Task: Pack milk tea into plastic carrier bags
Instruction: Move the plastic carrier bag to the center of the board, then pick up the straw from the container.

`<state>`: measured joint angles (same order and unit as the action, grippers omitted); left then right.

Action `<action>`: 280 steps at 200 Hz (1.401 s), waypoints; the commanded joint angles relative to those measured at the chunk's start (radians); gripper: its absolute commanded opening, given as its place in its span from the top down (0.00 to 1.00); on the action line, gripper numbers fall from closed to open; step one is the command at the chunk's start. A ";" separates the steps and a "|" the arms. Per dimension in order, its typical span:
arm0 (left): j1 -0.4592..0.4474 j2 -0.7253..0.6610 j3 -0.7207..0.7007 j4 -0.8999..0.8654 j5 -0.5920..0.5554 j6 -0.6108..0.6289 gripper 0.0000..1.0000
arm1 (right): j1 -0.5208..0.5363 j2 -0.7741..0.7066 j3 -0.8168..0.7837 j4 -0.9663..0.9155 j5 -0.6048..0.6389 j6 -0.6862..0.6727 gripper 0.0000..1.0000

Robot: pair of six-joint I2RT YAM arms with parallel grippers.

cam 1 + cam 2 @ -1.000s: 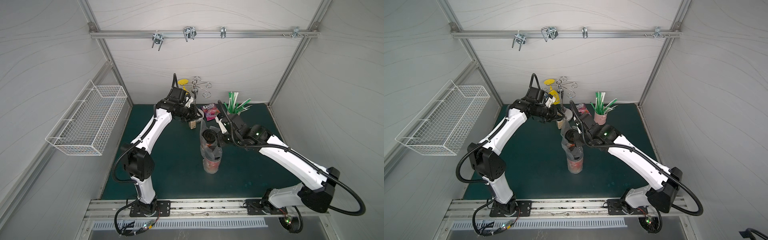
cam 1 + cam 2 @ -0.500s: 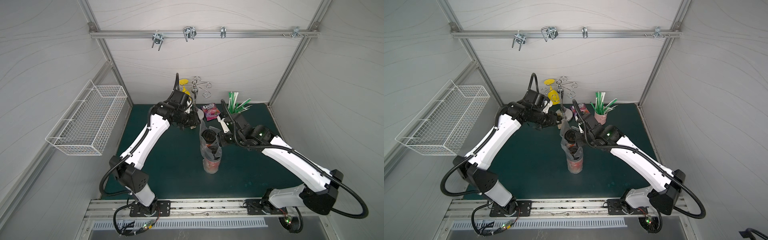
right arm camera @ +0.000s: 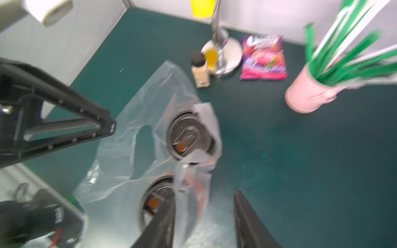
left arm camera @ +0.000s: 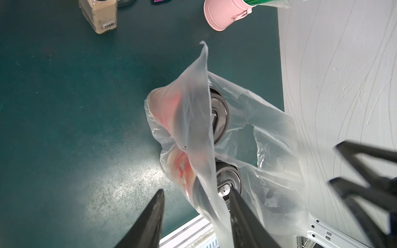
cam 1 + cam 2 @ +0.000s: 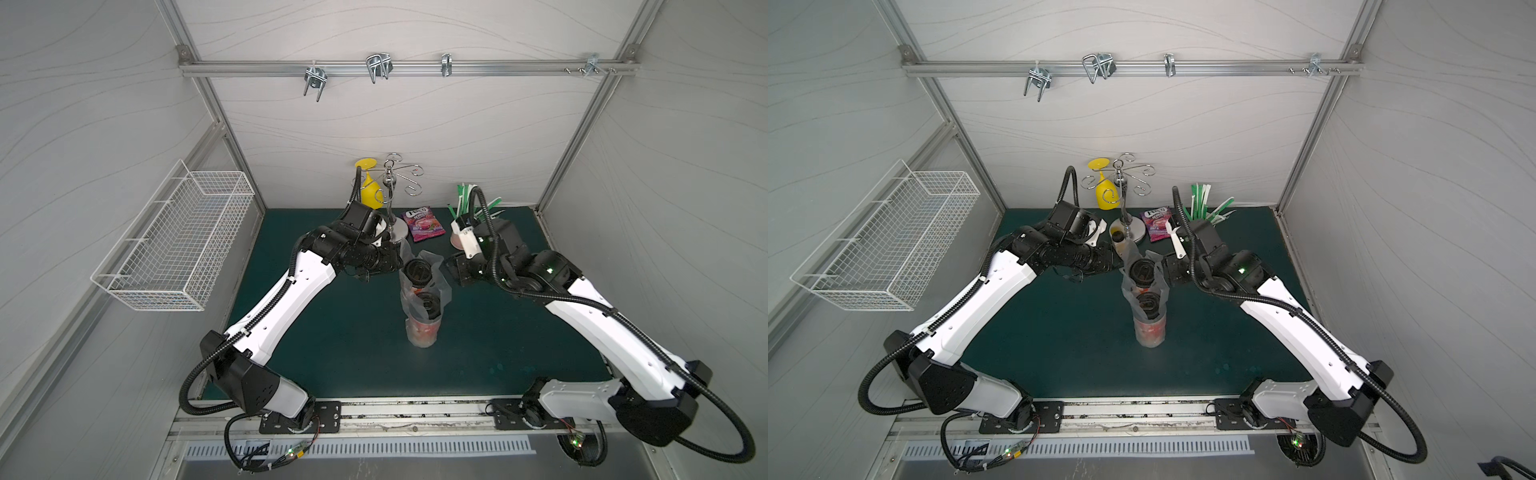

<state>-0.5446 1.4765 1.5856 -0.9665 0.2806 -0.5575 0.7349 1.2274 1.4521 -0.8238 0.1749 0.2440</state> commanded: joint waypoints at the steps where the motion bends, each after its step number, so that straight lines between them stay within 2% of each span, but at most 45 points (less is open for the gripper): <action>1: -0.005 0.008 0.040 0.025 -0.005 -0.010 0.50 | -0.115 -0.031 0.020 0.064 0.006 -0.059 0.47; 15: -0.011 0.023 0.051 0.018 -0.010 -0.009 0.50 | -0.219 -0.009 0.019 0.091 -0.015 -0.064 0.37; 37: -0.023 0.040 0.067 0.009 -0.023 -0.010 0.50 | -0.375 0.090 0.061 0.102 -0.084 -0.052 0.35; 79: -0.020 0.061 0.105 0.021 0.000 -0.015 0.50 | -0.450 0.306 0.174 0.154 -0.057 -0.078 0.34; 107: -0.022 0.066 0.116 0.014 -0.001 -0.007 0.50 | -0.476 0.406 0.236 0.183 -0.036 -0.072 0.37; 141: -0.021 0.053 0.085 0.020 -0.009 -0.005 0.51 | -0.487 0.519 0.317 0.175 -0.051 -0.068 0.58; 163: -0.017 0.045 0.073 0.024 0.005 -0.004 0.54 | -0.486 0.550 0.323 0.182 -0.035 -0.070 0.69; 200: 0.005 0.021 0.043 0.038 0.023 -0.007 0.54 | -0.487 0.561 0.329 0.164 -0.005 -0.081 0.75; 246: 0.032 -0.013 0.013 0.045 0.034 -0.007 0.54 | -0.487 0.526 0.385 0.096 0.015 -0.101 0.98; 280: 0.037 -0.009 0.017 0.047 0.045 -0.009 0.55 | -0.485 0.434 0.447 -0.013 0.025 -0.104 1.00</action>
<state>-0.5129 1.4815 1.5951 -0.9577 0.3077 -0.5610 0.2527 1.7626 1.8355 -0.7269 0.1814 0.1562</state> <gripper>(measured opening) 0.449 0.047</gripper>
